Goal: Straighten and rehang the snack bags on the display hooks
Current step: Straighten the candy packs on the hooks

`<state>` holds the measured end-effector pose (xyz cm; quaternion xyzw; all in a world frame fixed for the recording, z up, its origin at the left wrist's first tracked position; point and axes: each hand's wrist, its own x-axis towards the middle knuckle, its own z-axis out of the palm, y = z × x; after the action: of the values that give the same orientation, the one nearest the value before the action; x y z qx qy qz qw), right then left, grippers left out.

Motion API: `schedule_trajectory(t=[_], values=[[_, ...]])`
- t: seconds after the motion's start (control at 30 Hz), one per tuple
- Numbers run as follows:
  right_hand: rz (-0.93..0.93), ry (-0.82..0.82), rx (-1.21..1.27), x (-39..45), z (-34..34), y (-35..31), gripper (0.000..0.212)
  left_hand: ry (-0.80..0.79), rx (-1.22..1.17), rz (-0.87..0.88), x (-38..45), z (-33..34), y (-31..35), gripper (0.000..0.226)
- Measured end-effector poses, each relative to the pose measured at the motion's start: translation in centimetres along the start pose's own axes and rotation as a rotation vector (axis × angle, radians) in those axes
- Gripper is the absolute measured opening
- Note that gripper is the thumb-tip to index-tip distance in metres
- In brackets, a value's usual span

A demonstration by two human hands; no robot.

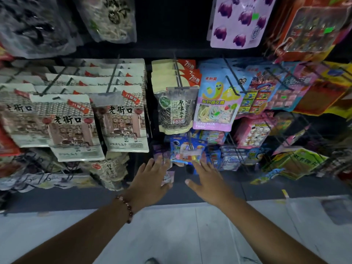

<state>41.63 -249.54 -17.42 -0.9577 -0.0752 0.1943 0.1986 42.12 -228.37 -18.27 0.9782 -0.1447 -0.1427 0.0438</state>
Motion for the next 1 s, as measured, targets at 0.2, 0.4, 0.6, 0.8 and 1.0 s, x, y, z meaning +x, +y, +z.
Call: schedule_trajectory(t=[0.2, 0.4, 0.6, 0.8, 1.0], values=[[-0.020, -0.022, -0.047, 2.0, 3.1, 3.4, 0.077, 0.040, -0.068, -0.045, 2.0, 3.8, 0.9, 0.075], [0.036, 0.018, -0.037, 7.5, 9.5, 9.4, 0.079, 0.138, 0.005, 0.013, 8.7, 13.0, -0.4, 0.073], [0.051, 0.230, -0.045, 17.3, 15.1, 14.2, 0.079, 0.354, 0.207, 0.147, 19.0, 20.5, -4.0, 0.070], [-0.044, 0.618, 0.056, 23.8, 19.5, 16.5, 0.069, 0.619, -0.025, 0.039, 25.0, 23.9, -6.7, 0.067], [-0.320, 0.865, 0.546, 29.0, 21.1, 16.9, 0.061, 0.620, -0.513, 0.128, 27.8, 26.0, -5.9, 0.082]])
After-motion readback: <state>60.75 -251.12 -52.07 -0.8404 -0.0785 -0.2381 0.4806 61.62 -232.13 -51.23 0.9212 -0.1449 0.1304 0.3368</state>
